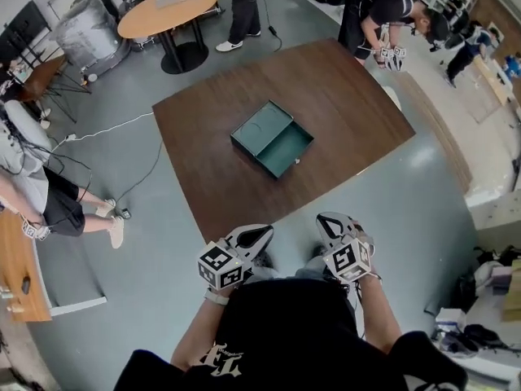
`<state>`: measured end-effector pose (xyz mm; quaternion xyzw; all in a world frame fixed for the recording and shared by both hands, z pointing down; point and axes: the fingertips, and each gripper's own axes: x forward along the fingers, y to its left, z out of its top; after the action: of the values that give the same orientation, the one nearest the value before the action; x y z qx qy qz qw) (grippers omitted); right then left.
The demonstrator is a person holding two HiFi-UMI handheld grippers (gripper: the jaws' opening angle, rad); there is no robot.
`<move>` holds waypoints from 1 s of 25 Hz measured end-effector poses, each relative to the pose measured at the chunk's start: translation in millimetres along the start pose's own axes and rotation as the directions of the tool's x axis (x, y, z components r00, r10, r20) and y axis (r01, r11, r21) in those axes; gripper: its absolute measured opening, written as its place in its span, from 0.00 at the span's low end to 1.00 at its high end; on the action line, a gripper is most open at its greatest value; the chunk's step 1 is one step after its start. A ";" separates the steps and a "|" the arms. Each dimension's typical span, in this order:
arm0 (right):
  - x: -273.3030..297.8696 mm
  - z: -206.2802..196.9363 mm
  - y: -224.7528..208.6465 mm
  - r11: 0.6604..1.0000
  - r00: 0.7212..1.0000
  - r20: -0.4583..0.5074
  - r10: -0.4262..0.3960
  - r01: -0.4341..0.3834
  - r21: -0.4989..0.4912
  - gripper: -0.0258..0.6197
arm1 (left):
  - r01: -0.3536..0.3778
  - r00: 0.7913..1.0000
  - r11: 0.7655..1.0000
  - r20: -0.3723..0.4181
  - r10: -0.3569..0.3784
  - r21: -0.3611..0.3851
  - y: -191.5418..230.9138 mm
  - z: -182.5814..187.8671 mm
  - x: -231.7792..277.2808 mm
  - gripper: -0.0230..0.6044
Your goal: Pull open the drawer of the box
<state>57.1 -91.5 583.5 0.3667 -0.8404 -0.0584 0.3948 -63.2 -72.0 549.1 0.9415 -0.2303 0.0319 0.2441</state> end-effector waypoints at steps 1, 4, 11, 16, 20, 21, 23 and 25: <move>-1.5 -3.7 -2.2 1.000 1.000 0.004 -0.001 0.001 0.010 0.02 | -0.007 1.000 1.000 0.006 0.007 -0.005 1.1 1.3 3.2 0.05; -5.3 -12.8 -6.8 0.999 1.000 0.021 -0.007 0.006 0.044 0.02 | -0.023 1.000 1.000 0.014 0.023 -0.006 -1.8 2.5 10.7 0.05; -22.6 -36.1 -45.1 0.995 0.998 0.053 -0.029 0.024 0.093 0.02 | 0.003 1.000 1.000 -0.004 -0.003 -0.011 -37.7 -2.2 60.6 0.05; -37.7 -62.3 -82.6 0.993 0.997 0.072 -0.039 0.031 0.114 0.02 | -0.003 1.000 1.000 -0.020 0.003 -0.004 -56.8 2.0 106.8 0.05; -48.5 -80.7 -102.3 0.991 0.995 0.092 -0.034 0.022 0.133 0.02 | -0.023 1.000 1.000 -0.018 0.023 0.005 -70.9 8.4 132.4 0.05; -50.0 -85.2 -104.6 0.991 0.995 0.094 -0.030 0.017 0.136 0.02 | -0.028 0.999 1.000 -0.018 0.028 0.004 -73.2 7.6 137.4 0.05; -54.0 -92.7 -110.1 0.990 0.995 0.100 -0.023 0.008 0.142 0.02 | -0.035 0.999 0.999 -0.017 0.035 0.000 -78.4 4.5 148.6 0.05; -58.9 -99.4 -118.5 0.989 0.994 0.112 -0.020 0.004 0.147 0.02 | -0.035 0.999 0.999 -0.020 0.035 -0.007 -85.7 1.8 161.6 0.05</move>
<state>219.6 -119.2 568.8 0.3957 -0.8612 -0.0197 0.3183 119.4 -74.1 537.2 0.9360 -0.2445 0.0447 0.2494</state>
